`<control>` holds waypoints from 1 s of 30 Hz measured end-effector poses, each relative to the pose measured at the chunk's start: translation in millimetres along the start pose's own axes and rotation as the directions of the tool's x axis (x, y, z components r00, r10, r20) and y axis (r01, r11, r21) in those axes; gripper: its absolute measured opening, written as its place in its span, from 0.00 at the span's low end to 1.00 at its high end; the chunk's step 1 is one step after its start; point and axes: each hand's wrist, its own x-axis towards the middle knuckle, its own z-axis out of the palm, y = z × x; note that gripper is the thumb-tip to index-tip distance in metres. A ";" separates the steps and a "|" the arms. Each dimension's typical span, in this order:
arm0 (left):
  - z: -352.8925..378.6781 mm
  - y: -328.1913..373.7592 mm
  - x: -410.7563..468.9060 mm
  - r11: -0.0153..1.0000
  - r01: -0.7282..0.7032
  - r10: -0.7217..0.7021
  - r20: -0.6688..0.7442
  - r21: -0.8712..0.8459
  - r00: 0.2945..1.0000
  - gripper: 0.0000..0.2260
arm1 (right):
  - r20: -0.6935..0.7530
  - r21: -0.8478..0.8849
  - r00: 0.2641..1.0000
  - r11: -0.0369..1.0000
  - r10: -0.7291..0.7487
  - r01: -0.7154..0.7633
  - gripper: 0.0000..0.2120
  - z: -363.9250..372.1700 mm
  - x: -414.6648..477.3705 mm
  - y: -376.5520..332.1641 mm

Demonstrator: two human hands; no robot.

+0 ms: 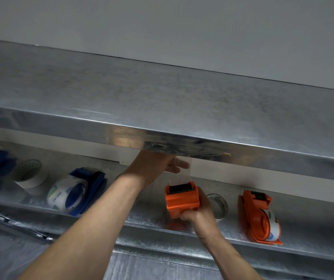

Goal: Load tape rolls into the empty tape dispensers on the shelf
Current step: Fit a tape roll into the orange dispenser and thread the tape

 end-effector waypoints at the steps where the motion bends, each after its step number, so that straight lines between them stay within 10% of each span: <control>1: 1.2 0.3 0.1 1.000 -0.005 0.005 0.006 -0.011 1.000 0.15 | -0.002 0.004 1.000 1.000 0.001 -0.001 0.29 0.5 0.6 0.1; 19: -3.2 -5.8 1.1 1.000 -0.002 0.002 -0.028 -0.003 1.000 0.16 | 0.007 0.057 1.000 0.998 0.015 -0.016 0.29 0.7 3.2 2.4; 30: 4.7 -20.0 -4.4 0.972 -0.157 0.158 0.010 0.173 0.987 0.05 | 0.117 0.341 0.959 0.896 0.259 -0.284 0.27 7.5 8.0 -1.5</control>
